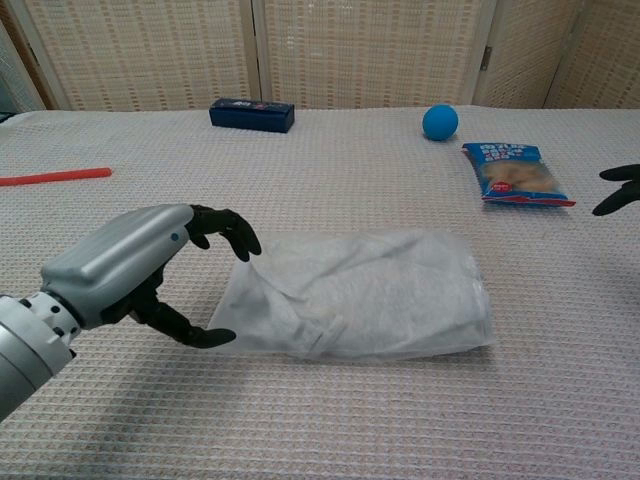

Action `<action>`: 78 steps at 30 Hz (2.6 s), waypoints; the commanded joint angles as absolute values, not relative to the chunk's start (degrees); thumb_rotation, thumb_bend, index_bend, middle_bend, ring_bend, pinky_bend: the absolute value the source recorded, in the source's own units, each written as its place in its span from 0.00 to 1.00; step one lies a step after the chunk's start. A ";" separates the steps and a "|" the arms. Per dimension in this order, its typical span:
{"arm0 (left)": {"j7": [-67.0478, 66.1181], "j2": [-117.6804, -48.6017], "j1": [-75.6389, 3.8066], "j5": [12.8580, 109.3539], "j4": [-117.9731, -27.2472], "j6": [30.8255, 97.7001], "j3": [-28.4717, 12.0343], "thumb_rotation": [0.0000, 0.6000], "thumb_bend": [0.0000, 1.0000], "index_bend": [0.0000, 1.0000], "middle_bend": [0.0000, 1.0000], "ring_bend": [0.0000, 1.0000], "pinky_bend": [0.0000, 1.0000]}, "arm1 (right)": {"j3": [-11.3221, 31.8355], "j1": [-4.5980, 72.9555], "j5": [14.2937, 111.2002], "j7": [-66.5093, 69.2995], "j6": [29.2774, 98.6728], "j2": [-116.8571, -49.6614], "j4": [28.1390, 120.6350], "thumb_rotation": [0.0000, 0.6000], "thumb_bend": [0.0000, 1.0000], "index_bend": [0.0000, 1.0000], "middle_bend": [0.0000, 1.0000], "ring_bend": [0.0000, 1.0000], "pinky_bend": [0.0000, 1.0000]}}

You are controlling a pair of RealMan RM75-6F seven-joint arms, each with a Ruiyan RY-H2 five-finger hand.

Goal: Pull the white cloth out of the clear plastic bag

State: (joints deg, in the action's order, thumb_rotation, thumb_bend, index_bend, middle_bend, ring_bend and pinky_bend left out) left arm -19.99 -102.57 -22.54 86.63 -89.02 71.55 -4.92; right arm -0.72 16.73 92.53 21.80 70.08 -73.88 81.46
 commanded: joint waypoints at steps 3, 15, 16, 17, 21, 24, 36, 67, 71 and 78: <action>-19.12 -102.39 -23.14 85.58 -88.81 70.91 -5.52 1.00 0.13 0.37 0.40 0.23 0.31 | -0.86 17.39 91.80 22.45 68.89 -75.08 80.72 1.00 0.19 0.22 0.00 0.00 0.00; -20.54 -102.37 -26.96 79.85 -88.59 64.69 -7.80 1.00 0.00 0.23 0.31 0.15 0.26 | 0.31 18.05 90.08 22.03 69.31 -75.68 81.63 1.00 0.19 0.22 0.00 0.00 0.00; -20.86 -102.62 -27.43 79.34 -88.56 64.10 -8.06 1.00 0.00 0.20 0.28 0.13 0.25 | 0.45 18.05 89.99 22.14 69.52 -75.54 81.88 1.00 0.19 0.22 0.00 0.00 0.00; -21.30 -103.06 -28.07 78.80 -88.31 63.43 -8.41 1.00 0.00 0.17 0.25 0.12 0.25 | 0.62 18.00 89.88 22.21 69.86 -75.36 82.13 1.00 0.19 0.22 0.00 0.00 0.00; -22.04 -103.95 -29.01 78.18 -87.53 62.89 -8.88 1.00 0.00 0.07 0.11 0.03 0.21 | 0.75 17.85 89.63 22.43 70.28 -75.03 82.53 1.00 0.19 0.21 0.00 0.00 0.00; -22.64 -105.94 -30.70 76.85 -85.56 61.50 -9.83 1.00 0.00 0.02 0.04 0.00 0.21 | 0.64 17.78 89.38 22.43 70.27 -74.75 82.25 1.00 0.19 0.21 0.00 0.00 0.00; -28.33 -108.94 -35.17 70.00 -82.00 56.88 -11.52 1.00 0.00 0.00 0.00 0.00 0.18 | 0.11 17.90 89.75 24.10 70.41 -74.05 81.52 1.00 0.19 0.21 0.00 0.00 0.00; -28.02 -108.93 -35.37 73.96 -79.28 63.53 -7.33 1.00 0.44 0.60 0.65 0.55 0.71 | -1.75 20.23 91.00 25.99 66.05 -77.01 78.84 1.00 0.25 0.22 0.00 0.00 0.00; -26.65 -107.84 -34.67 74.26 -80.30 64.71 -7.52 1.00 0.46 0.61 0.67 0.56 0.72 | -2.12 20.87 93.46 29.56 67.66 -79.09 76.69 1.00 0.28 0.27 0.00 0.00 0.00; -22.18 -105.49 -33.36 73.57 -83.48 65.51 -8.35 1.00 0.45 0.61 0.66 0.56 0.72 | -1.41 22.34 94.48 35.85 68.87 -82.82 72.43 1.00 0.32 0.31 0.00 0.00 0.00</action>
